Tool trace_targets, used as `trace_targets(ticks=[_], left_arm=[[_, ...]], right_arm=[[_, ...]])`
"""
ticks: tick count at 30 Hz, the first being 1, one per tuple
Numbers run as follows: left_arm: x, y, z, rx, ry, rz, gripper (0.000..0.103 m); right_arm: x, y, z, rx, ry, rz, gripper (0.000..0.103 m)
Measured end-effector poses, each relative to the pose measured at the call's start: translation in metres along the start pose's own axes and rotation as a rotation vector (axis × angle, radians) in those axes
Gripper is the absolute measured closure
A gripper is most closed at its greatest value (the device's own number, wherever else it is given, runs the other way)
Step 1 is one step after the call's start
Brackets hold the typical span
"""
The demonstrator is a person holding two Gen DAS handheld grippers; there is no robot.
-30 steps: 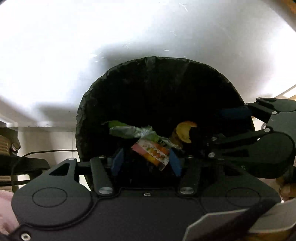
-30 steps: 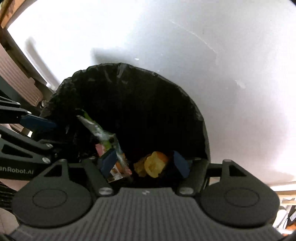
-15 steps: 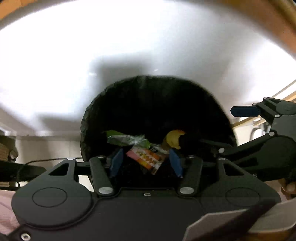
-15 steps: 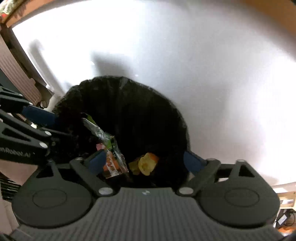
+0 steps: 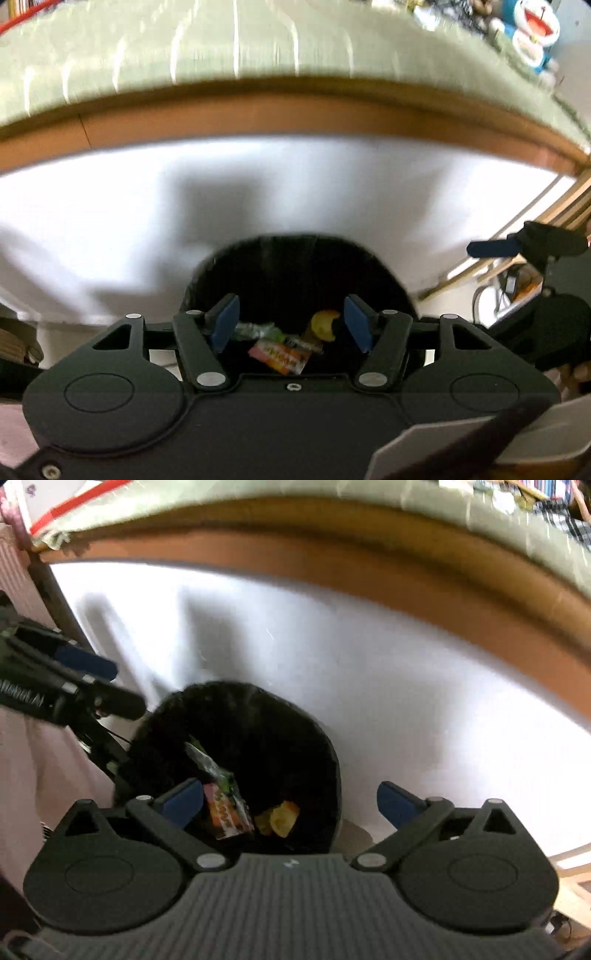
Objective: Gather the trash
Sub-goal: 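Raise both grippers from the bin back over the bed cover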
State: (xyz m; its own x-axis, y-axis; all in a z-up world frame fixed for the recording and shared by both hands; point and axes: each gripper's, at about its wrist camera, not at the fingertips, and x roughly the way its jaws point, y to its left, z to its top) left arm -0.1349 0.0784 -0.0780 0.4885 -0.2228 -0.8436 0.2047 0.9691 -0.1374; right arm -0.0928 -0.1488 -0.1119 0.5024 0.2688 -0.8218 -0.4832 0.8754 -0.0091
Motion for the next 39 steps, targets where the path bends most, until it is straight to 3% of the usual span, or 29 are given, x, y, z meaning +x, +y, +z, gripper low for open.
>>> trace_targets(ticks=[5, 13, 23, 28, 39], left_arm=[[-0.035, -0.010, 0.013, 0.037, -0.089, 0.009, 0.038], [-0.092, -0.023, 0.034, 0.054, -0.206, -0.036, 0.030], [-0.133, -0.020, 0.061, 0.034, -0.331, -0.010, 0.028], [-0.141, -0.015, 0.083, 0.018, -0.389, 0.012, 0.026], [-0.123, -0.005, 0.129, -0.030, -0.426, 0.010, 0.023]], right_arm=[[-0.031, 0.009, 0.012, -0.056, -0.068, -0.058, 0.000], [-0.080, 0.008, 0.034, -0.062, -0.204, -0.043, 0.000], [-0.126, -0.006, 0.060, -0.049, -0.345, -0.055, 0.000], [-0.126, -0.021, 0.072, -0.002, -0.369, -0.096, 0.000], [-0.126, -0.058, 0.097, 0.080, -0.429, -0.167, 0.000]])
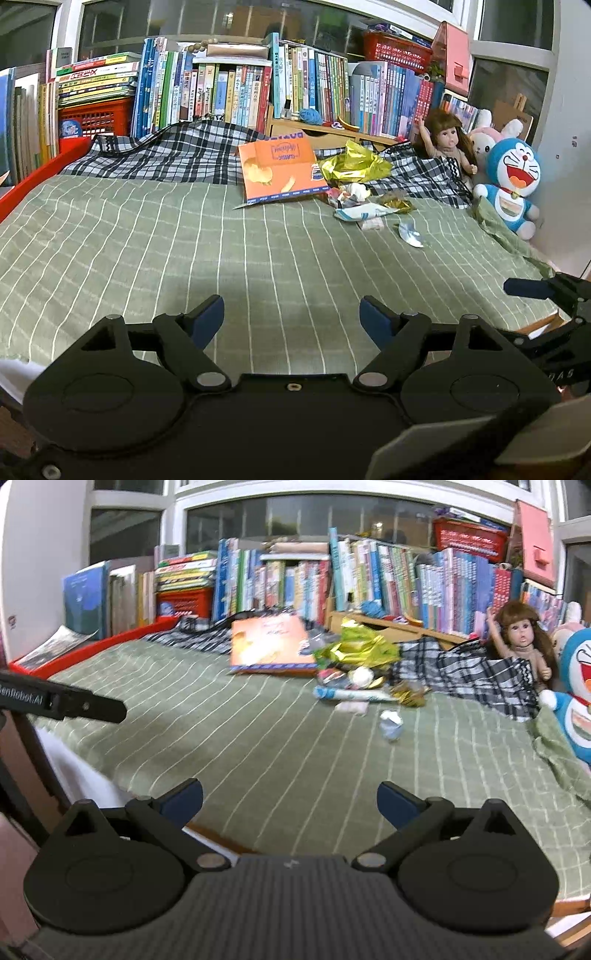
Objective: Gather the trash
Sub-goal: 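Raise both grippers from the bin back over the bed cover, then grasp the orange snack box with the left gripper while the right grasps a silver wrapper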
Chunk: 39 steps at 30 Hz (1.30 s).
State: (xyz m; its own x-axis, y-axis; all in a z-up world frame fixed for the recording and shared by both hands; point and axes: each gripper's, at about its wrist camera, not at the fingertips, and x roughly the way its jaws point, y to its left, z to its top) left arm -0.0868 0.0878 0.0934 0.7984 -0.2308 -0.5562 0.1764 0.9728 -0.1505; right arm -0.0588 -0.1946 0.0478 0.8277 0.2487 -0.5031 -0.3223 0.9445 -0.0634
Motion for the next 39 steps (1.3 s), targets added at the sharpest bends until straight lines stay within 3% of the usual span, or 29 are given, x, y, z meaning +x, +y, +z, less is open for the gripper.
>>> trace_targets(ticks=[8, 19, 24, 32, 39], left_arm=[[0.044, 0.009, 0.023, -0.017, -0.005, 0.022, 0.022], [0.106, 0.035, 0.060, -0.045, -0.096, 0.001, 0.022], [0.139, 0.041, 0.074, -0.046, -0.096, 0.021, 0.022], [0.185, 0.041, 0.087, -0.026, -0.092, 0.029, 0.026], [0.217, 0.046, 0.098, -0.025, -0.082, 0.018, 0.037]], right_arm=[[0.021, -0.025, 0.014, 0.033, -0.012, -0.058, 0.000], [0.068, -0.062, 0.028, 0.096, 0.001, -0.125, 0.000], [0.098, -0.077, 0.033, 0.062, 0.007, -0.227, 0.000], [0.135, -0.093, 0.042, 0.075, -0.001, -0.194, 0.001], [0.170, -0.102, 0.043, 0.091, 0.053, -0.157, 0.012]])
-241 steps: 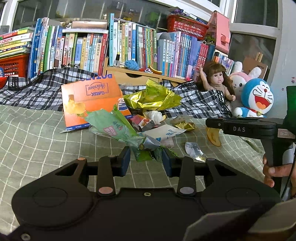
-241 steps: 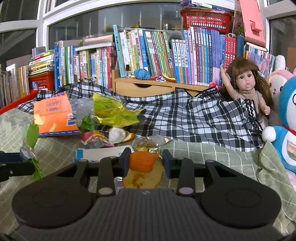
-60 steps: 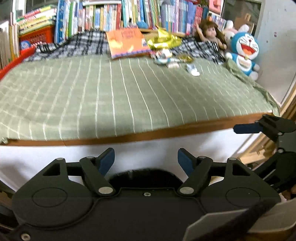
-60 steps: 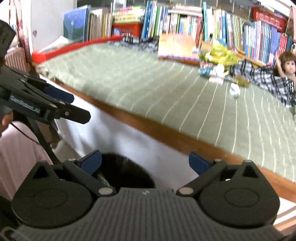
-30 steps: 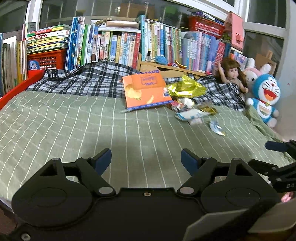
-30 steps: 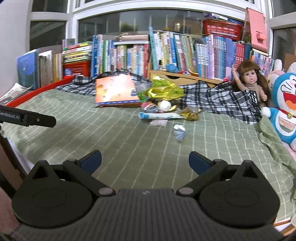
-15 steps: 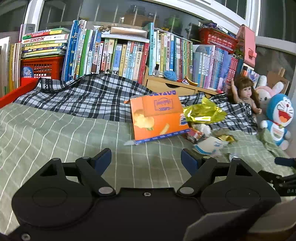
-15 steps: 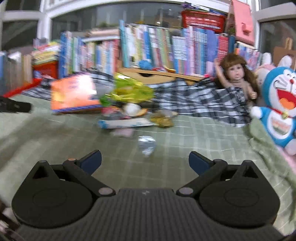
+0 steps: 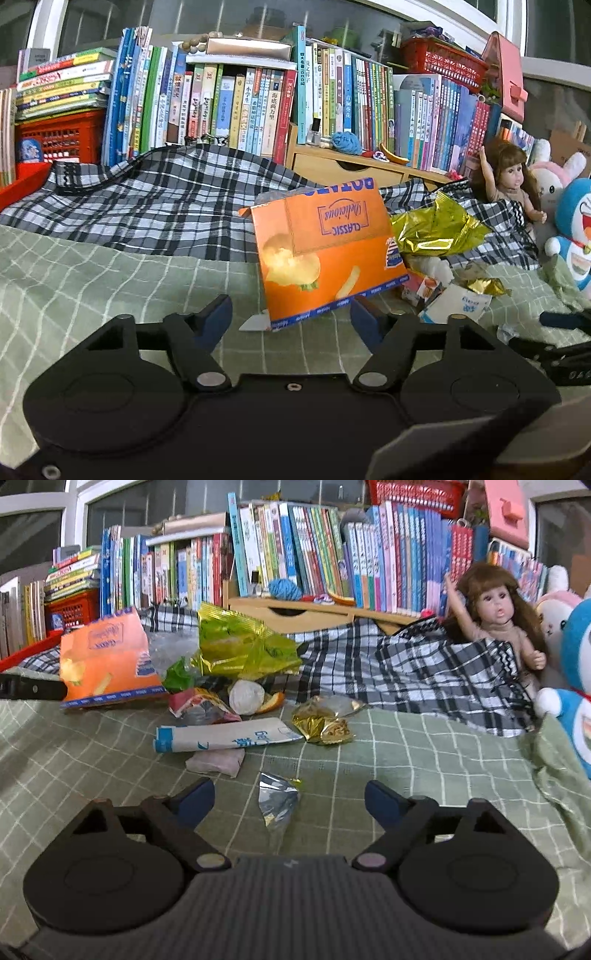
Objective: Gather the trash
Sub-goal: 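Grasp the orange snack box with the left gripper while the right grasps a silver wrapper, then lift the orange box with the left gripper while the right lifts the silver wrapper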
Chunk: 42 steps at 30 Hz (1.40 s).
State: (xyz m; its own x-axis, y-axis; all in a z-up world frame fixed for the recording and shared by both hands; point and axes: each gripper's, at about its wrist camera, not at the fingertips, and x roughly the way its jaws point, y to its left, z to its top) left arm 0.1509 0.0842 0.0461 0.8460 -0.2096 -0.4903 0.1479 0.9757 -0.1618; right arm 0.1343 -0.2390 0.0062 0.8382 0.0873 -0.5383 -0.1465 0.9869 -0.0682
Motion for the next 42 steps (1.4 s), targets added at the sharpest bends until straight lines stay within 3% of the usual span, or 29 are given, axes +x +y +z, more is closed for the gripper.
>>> trace_targets(ticks=[5, 7, 13, 15, 19, 22, 28, 42], left_arm=[[0.014, 0.003, 0.002, -0.022, -0.006, -0.027, 0.049], [0.019, 0.003, 0.000, -0.027, -0.005, -0.037, 0.059], [0.024, 0.002, -0.005, -0.030, -0.027, -0.031, 0.067], [0.022, 0.005, -0.004, -0.049, -0.035, -0.040, 0.073], [0.022, 0.011, -0.001, -0.086, -0.040, -0.052, 0.079], [0.019, 0.011, -0.001, -0.091, -0.062, -0.045, 0.084], [0.007, 0.007, -0.001, -0.088, -0.119, -0.051, 0.091], [-0.013, 0.008, 0.003, -0.097, -0.165, -0.040, 0.093]], right_arm=[[0.006, 0.001, -0.001, 0.001, 0.006, 0.012, 0.016], [0.007, 0.002, -0.001, -0.009, 0.013, 0.021, 0.018], [0.013, 0.007, -0.001, -0.029, 0.048, 0.030, 0.031], [0.014, 0.006, -0.001, -0.022, 0.058, 0.030, 0.049], [0.014, 0.006, -0.002, -0.023, 0.064, 0.032, 0.058], [0.013, 0.007, -0.003, -0.030, 0.066, 0.032, 0.072], [0.013, 0.011, -0.002, -0.048, 0.065, 0.027, 0.077], [0.006, 0.010, -0.002, -0.038, 0.045, 0.037, 0.088]])
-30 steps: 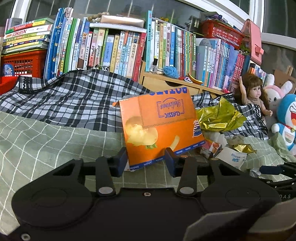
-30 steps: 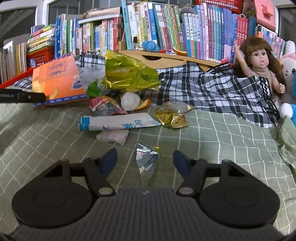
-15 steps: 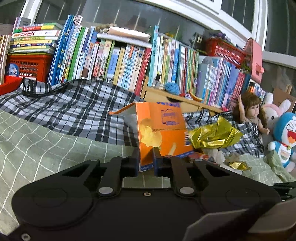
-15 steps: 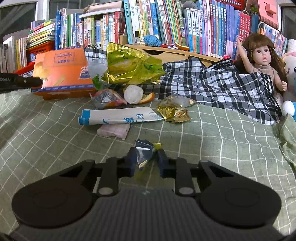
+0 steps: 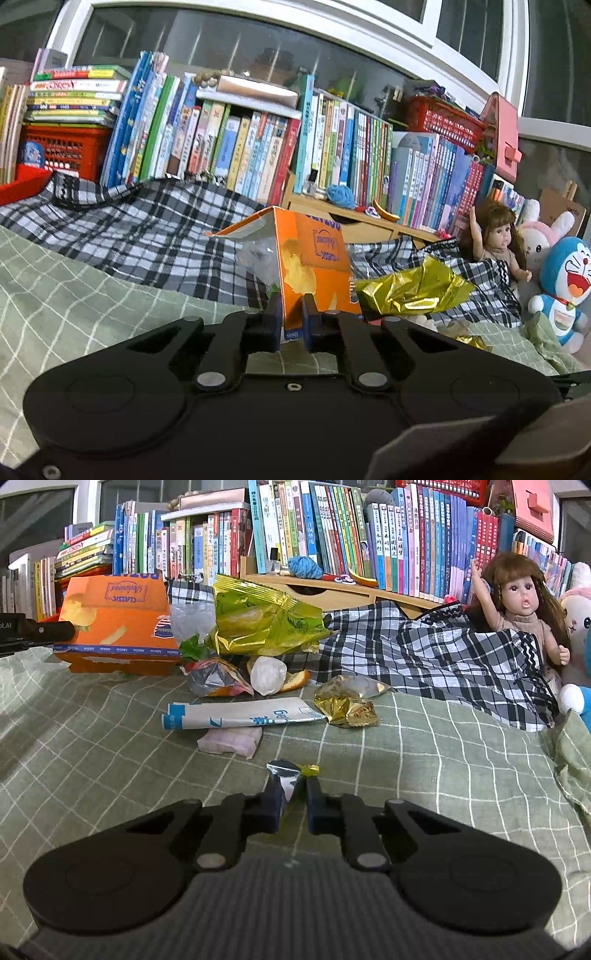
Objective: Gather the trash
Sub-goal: 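Lift the orange box with the left gripper while the right lifts the silver wrapper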
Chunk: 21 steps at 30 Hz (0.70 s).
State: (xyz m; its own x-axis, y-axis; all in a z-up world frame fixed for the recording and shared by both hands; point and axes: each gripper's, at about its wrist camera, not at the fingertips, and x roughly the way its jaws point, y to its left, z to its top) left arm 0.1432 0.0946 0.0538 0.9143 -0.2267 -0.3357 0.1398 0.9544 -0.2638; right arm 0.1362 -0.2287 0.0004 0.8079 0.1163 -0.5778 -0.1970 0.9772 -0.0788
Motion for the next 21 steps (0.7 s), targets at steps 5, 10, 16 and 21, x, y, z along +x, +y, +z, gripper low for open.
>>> trace_targets(ticks=[5, 10, 16, 21], left_arm=[[-0.009, -0.001, 0.004, -0.002, -0.017, -0.008, 0.094], [-0.015, -0.002, 0.008, 0.005, -0.029, -0.007, 0.094], [-0.022, -0.001, 0.009, -0.009, -0.031, -0.004, 0.094], [-0.030, -0.003, 0.011, -0.007, -0.041, -0.005, 0.094]], right_arm=[[-0.004, 0.004, 0.001, -0.015, -0.021, 0.003, 0.090], [-0.010, 0.006, 0.003, -0.028, -0.041, 0.004, 0.100], [-0.015, 0.006, 0.003, -0.026, -0.052, 0.006, 0.100], [-0.021, 0.008, 0.004, -0.041, -0.060, 0.006, 0.100]])
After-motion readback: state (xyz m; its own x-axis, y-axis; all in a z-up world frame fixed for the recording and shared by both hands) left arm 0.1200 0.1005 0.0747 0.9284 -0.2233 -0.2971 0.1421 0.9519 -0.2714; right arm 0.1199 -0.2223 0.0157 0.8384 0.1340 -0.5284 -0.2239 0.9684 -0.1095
